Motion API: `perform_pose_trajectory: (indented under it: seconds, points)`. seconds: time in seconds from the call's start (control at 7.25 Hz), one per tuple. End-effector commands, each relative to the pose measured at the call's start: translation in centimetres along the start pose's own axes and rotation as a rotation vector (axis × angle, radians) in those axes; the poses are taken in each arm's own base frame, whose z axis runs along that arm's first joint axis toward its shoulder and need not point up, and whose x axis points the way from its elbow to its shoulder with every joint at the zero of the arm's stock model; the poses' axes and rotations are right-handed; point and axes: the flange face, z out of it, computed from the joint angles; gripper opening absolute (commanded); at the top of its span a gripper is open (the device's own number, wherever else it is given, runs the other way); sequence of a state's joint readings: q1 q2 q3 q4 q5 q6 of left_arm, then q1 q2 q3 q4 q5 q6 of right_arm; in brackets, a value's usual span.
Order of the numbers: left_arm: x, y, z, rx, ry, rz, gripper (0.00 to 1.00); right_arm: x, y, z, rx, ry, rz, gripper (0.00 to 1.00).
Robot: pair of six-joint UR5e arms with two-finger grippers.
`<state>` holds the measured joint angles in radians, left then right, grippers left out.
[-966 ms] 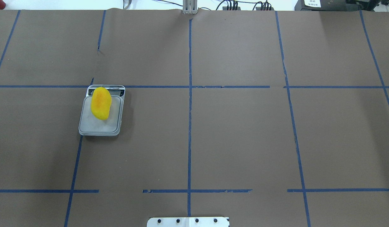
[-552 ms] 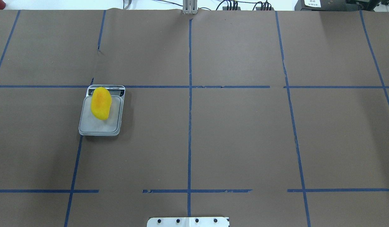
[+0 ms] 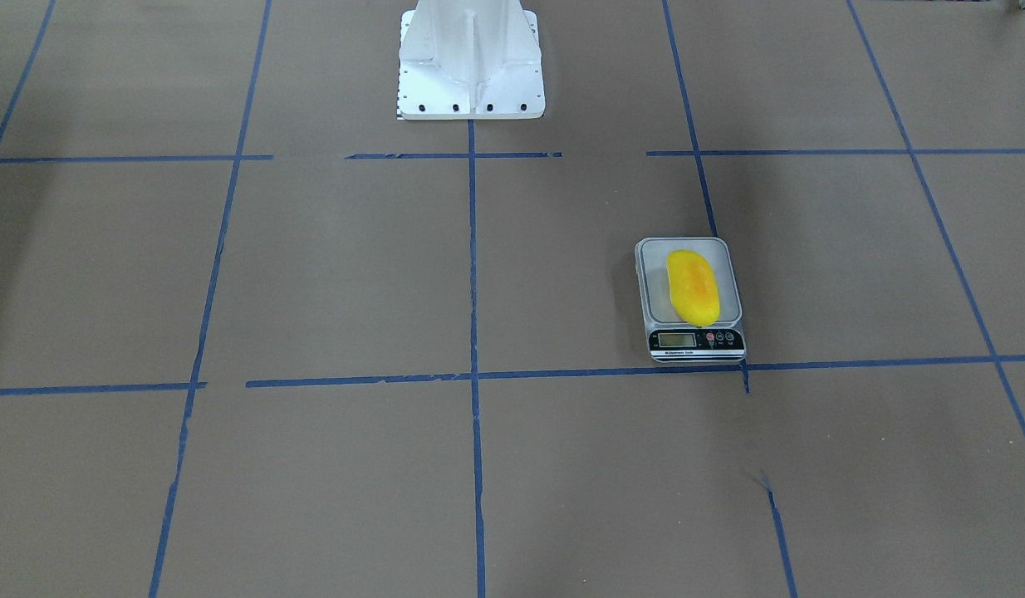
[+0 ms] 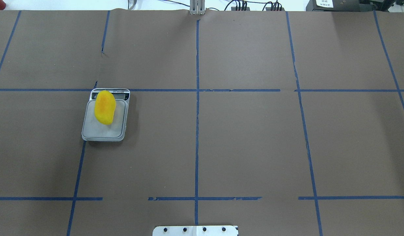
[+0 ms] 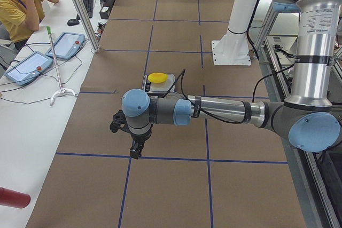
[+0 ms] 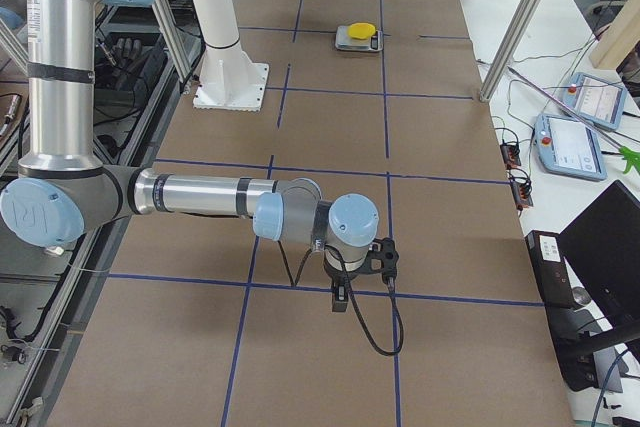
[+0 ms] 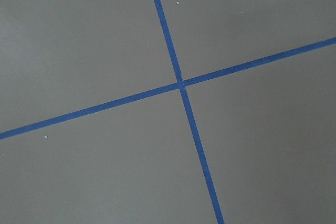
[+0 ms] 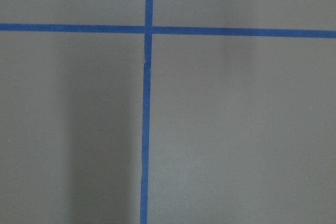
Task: Weigh mango
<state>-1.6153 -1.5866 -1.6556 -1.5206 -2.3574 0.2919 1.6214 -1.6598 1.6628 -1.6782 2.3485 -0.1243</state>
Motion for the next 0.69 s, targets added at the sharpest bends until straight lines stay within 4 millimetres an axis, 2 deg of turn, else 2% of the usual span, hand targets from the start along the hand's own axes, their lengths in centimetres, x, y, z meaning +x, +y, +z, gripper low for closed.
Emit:
perform_pose_trajectory:
  seconds: [0.0, 0.41, 0.55]
  points:
    - [0.3, -0.2, -0.3, 0.007, 0.000, 0.006, 1.00, 0.0, 0.0, 0.0, 0.000, 0.000, 0.000, 1.00]
    - [0.3, -0.6, -0.6, 0.016, -0.008, 0.023, 1.00, 0.0, 0.0, 0.0, 0.000, 0.000, 0.000, 1.00]
    - [0.6, -2.3, -1.2, 0.048, -0.014, 0.049, 1.00, 0.0, 0.0, 0.0, 0.000, 0.000, 0.000, 1.00]
